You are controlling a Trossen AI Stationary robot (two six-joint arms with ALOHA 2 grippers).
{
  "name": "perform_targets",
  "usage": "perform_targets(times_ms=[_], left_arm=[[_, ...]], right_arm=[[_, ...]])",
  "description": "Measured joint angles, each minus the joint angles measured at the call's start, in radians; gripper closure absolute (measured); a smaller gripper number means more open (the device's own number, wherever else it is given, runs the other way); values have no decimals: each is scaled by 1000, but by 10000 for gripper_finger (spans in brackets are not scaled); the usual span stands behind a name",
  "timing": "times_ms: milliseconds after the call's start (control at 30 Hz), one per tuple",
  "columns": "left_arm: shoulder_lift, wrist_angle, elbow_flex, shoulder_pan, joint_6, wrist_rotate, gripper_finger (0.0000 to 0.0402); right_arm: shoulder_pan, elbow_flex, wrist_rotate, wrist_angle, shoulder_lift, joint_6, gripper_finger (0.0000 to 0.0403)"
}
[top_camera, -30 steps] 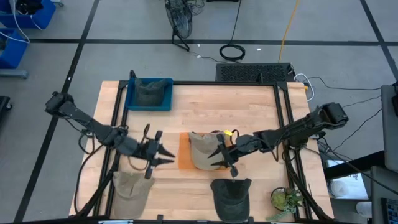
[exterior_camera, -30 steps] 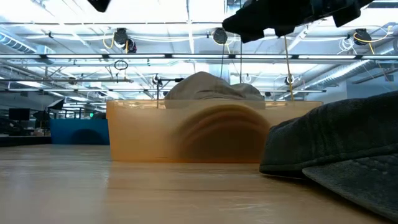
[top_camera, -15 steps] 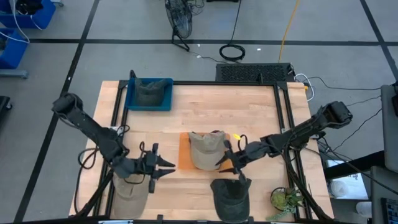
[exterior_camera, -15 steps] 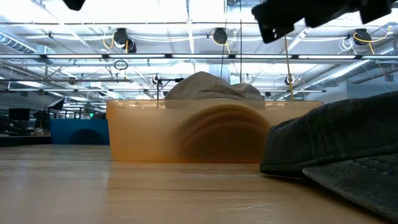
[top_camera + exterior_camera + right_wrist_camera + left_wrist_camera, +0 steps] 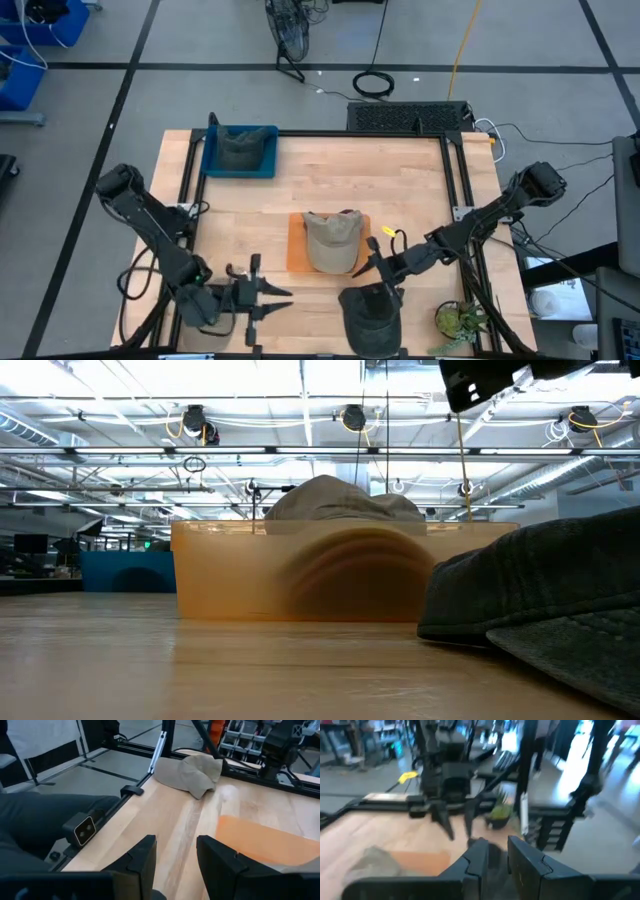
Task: Pick & Place hat
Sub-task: Put the brown cap into the orange bin
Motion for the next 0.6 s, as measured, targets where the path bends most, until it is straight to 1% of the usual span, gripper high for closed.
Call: perform_targets(times_ms=[33, 100, 167, 233, 300, 367, 467, 600], left_arm=[[14, -100, 53, 5, -30, 0, 323], [34, -363, 155, 13, -160, 17, 323], [52, -637, 255, 25, -342, 70, 323], [75, -830, 321, 35, -493, 146, 323], [101, -927, 351, 38, -589, 251, 323], [123, -967, 354, 43, -637, 379, 318], [155, -1050, 353, 48, -725, 550, 298], [198, -1238, 351, 46, -861, 688, 256]], right_arm=[[7, 0, 10, 0, 0, 2, 275], [20, 0, 24, -4, 0, 11, 275], [35, 0, 25, -7, 0, 11, 275], [44, 0, 28, -7, 0, 10, 275], [46, 0, 28, -7, 0, 10, 275], [46, 0, 31, -7, 0, 16, 275], [48, 0, 55, -7, 0, 35, 275], [64, 0, 80, -13, 0, 37, 275]])
